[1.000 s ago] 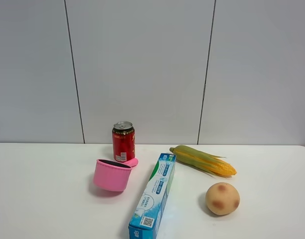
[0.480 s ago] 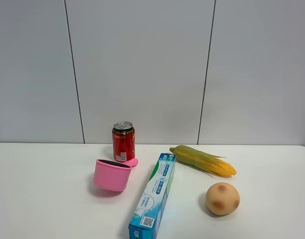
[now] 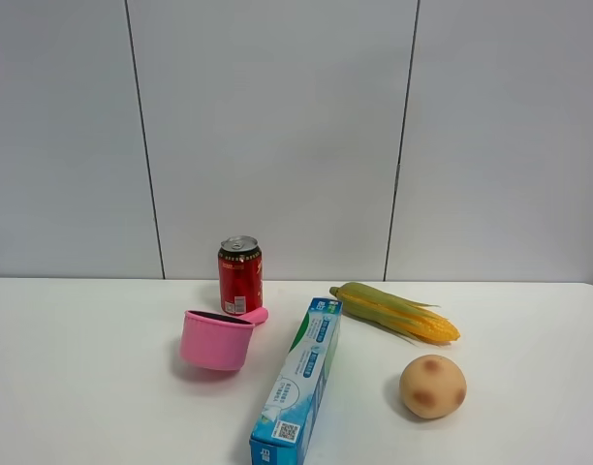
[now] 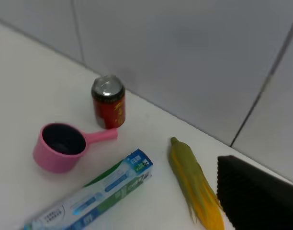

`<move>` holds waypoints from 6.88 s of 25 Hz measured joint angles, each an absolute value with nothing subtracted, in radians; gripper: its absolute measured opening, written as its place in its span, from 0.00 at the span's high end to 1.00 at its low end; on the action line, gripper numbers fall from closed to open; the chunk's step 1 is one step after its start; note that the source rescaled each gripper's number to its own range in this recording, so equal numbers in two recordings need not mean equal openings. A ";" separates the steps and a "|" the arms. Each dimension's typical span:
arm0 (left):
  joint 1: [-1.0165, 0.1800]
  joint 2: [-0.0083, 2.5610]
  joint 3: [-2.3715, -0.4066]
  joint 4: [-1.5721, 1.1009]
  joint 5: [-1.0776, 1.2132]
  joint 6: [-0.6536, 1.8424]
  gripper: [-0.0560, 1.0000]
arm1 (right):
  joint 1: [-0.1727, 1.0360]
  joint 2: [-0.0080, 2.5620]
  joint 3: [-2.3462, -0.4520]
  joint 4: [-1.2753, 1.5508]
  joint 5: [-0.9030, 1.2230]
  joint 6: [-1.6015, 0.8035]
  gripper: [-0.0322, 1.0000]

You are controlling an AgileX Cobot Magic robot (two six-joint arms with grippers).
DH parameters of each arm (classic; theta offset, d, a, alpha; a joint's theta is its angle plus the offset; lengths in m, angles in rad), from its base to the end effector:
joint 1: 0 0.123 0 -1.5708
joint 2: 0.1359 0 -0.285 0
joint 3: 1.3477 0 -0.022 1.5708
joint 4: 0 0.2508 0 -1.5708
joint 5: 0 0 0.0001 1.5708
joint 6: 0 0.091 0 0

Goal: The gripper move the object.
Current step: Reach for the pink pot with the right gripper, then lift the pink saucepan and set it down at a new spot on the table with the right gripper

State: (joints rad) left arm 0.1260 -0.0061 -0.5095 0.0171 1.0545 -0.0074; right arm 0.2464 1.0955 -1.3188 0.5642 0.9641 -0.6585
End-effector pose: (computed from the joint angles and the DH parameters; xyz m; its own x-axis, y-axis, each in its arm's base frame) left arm -0.0068 0.0005 0.2804 -0.4331 -0.0538 -0.8997 -0.1385 0.9903 0.0074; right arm 0.1899 0.0890 0.4449 -0.3228 -0.3657 -0.8729 -0.7107 0.7028 -0.0316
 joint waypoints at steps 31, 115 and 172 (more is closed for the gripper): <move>0.126 -0.006 -0.510 0.017 1.054 -0.007 0.00 | 0.820 2.258 -2.013 0.000 1.114 -0.338 0.02; 0.126 -0.006 -0.510 0.017 1.054 -0.007 0.00 | 0.751 1.940 -2.018 -0.246 1.221 -0.244 0.97; 0.126 -0.006 -0.510 0.017 1.054 -0.007 0.00 | 0.295 1.658 -0.951 -0.314 0.655 0.433 0.97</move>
